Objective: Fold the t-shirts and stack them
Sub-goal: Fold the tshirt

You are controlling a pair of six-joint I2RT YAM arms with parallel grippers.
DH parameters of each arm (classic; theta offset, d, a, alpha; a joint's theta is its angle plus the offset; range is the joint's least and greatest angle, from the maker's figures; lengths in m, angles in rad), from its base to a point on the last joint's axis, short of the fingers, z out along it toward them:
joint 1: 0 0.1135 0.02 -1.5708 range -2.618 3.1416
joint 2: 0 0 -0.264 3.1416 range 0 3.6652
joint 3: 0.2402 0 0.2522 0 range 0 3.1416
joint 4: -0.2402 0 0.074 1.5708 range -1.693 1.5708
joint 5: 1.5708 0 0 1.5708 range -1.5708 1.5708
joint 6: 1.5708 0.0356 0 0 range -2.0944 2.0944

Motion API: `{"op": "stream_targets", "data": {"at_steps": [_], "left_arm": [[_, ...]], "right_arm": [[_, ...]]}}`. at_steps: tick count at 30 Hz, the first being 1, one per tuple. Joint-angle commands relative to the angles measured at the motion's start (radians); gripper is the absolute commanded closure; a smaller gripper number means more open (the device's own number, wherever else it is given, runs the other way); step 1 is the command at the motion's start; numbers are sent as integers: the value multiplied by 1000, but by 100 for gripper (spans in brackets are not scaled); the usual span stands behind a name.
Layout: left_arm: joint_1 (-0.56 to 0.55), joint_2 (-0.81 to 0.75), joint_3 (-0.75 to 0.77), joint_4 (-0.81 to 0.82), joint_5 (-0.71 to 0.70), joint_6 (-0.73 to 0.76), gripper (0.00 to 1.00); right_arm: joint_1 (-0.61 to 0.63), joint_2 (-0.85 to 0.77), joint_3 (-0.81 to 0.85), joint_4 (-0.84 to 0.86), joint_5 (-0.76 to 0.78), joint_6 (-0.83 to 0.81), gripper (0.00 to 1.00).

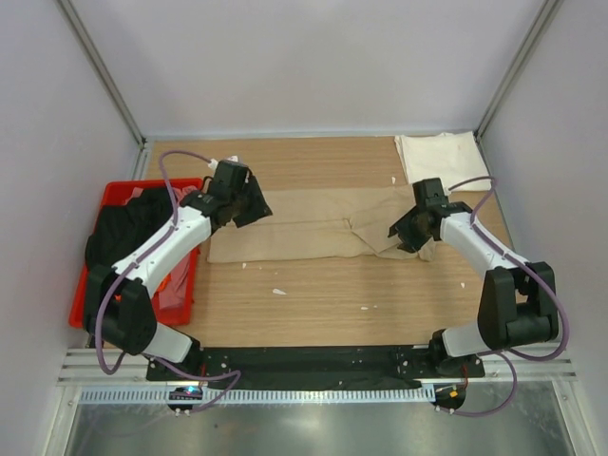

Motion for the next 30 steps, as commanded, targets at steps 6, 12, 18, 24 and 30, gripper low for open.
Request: {"op": "stream_targets", "data": {"at_steps": [6,12,18,24,30], "left_arm": [[-3,-73,-74,279,480,198,50],[-3,-73,-120,302,504,238,49],[-3,-83,-152,302,469,264,49],[-3,-95,-157,296,464,262,49],[-3,-112,-146,267,434,276,49]], "right_arm": [[9,-9,-82,179,-36,85,54],[15,7,-128,248,-35,114,54],[24,47,-142,288,-30,131,54],[25,63,-160,325,-22,148,56],[24,60,-148,351,-16,145,72]]}}
